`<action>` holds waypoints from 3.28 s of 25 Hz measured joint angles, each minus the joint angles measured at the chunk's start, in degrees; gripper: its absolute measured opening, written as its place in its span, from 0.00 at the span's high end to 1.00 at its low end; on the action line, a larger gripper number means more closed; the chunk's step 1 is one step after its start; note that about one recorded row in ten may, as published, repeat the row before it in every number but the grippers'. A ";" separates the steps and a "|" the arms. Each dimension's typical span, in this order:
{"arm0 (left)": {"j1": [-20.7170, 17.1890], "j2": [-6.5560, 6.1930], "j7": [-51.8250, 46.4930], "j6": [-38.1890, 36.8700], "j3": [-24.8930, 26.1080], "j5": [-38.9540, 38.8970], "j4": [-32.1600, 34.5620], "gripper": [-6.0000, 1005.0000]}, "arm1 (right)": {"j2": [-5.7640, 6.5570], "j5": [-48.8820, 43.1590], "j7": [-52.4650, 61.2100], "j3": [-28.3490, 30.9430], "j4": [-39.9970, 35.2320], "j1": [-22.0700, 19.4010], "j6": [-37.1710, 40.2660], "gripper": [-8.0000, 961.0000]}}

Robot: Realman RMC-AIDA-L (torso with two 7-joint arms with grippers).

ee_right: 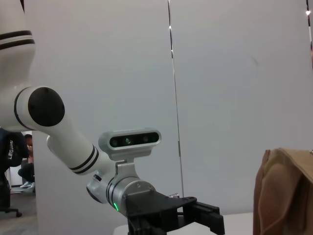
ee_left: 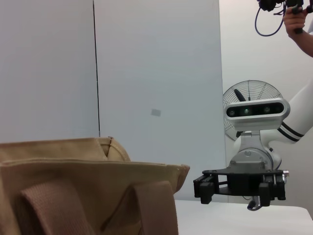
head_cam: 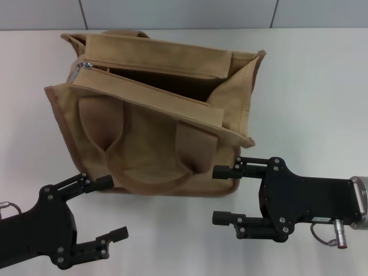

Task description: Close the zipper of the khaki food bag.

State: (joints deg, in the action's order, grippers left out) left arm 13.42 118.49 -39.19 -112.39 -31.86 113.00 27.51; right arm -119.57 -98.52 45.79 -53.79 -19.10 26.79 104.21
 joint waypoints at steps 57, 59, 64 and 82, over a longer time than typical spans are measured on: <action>10.42 0.20 -0.02 19.75 21.49 -13.74 -11.73 0.21 | -0.14 1.93 -5.92 0.79 5.14 2.96 -0.86 0.30; 10.35 0.20 -0.01 19.85 21.38 -13.68 -11.75 0.21 | -0.14 1.93 -5.82 0.79 5.14 3.29 -0.86 0.30; 10.04 0.27 -0.01 19.94 21.27 -13.47 -11.92 0.21 | -0.15 1.93 -5.85 0.79 5.29 4.00 -1.16 0.30; 7.93 -0.30 -14.72 19.86 12.17 -8.62 2.50 0.34 | -0.23 2.70 -5.95 0.79 7.04 4.25 -4.25 0.30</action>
State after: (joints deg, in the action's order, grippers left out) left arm 21.35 118.20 -53.91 -92.53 -19.68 104.39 30.01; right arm -119.80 -95.82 39.84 -53.00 -12.06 31.04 99.96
